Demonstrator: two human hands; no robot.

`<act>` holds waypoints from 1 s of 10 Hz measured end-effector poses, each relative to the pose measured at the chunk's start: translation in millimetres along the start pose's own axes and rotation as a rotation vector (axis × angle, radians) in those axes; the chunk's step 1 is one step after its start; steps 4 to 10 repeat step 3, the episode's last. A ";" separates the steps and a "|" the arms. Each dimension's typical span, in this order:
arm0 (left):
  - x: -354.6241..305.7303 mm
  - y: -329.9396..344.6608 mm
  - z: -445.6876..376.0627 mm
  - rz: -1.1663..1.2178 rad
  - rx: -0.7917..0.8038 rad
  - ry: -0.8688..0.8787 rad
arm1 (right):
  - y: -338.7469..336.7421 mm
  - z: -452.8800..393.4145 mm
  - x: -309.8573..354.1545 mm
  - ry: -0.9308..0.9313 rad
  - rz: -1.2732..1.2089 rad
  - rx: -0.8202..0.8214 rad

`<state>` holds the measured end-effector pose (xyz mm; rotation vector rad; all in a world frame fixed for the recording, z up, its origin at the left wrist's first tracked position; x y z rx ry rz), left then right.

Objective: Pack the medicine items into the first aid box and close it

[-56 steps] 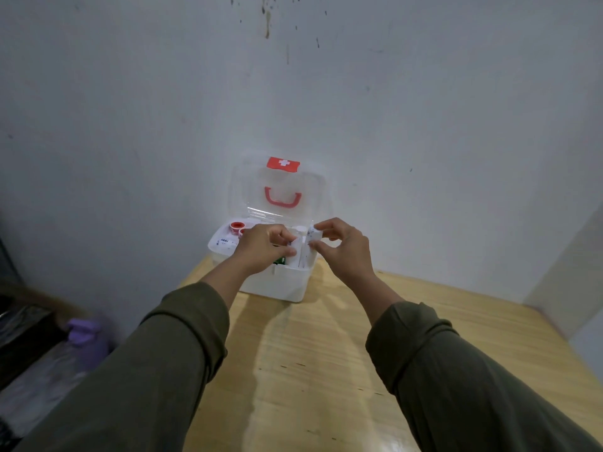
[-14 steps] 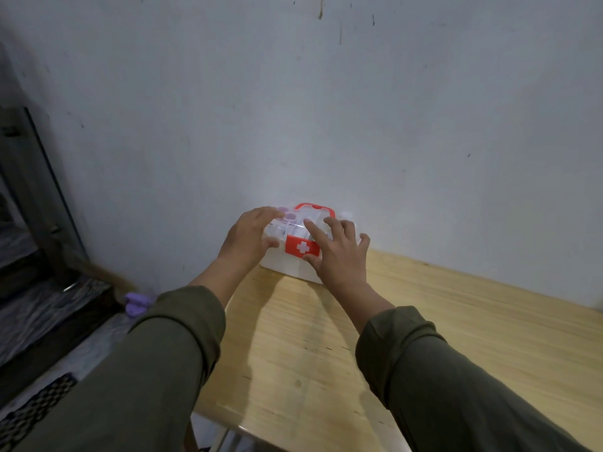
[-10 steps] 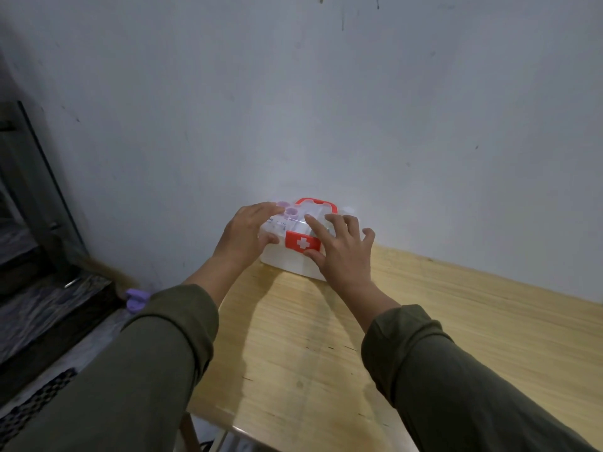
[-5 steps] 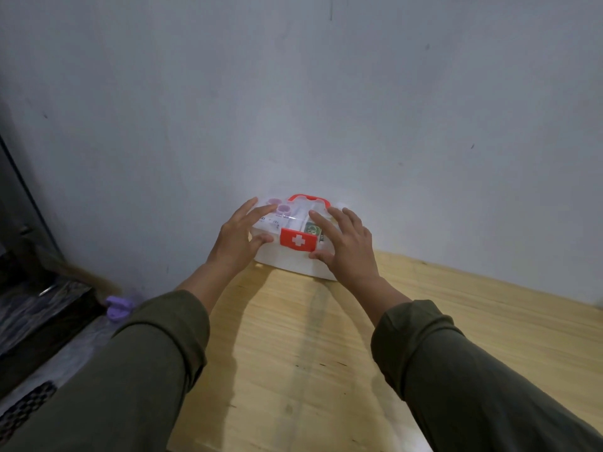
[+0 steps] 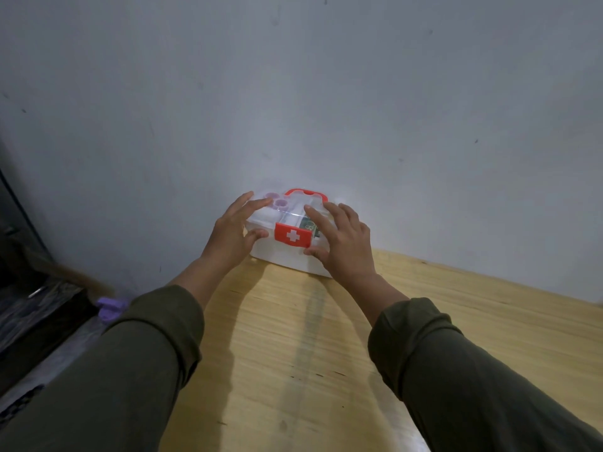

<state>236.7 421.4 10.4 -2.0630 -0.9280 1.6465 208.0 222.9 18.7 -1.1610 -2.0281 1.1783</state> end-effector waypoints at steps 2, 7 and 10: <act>-14.9 -4.4 12.4 -0.115 -0.045 -0.018 | -19.7 8.8 2.5 0.002 0.028 0.033; -33.1 -9.0 26.4 -0.030 -0.159 -0.015 | -41.6 27.6 -1.2 0.092 -0.093 -0.108; -33.1 -9.0 26.4 -0.030 -0.159 -0.015 | -41.6 27.6 -1.2 0.092 -0.093 -0.108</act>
Point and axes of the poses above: each hand's wrist, its own z-axis away from the middle knuckle, its own y-axis out of the palm, x = y × z, the point moved 4 cm from there along -z, towards the middle knuckle, and after that the axes turned 14 degrees about -y, right-handed, at the moved point
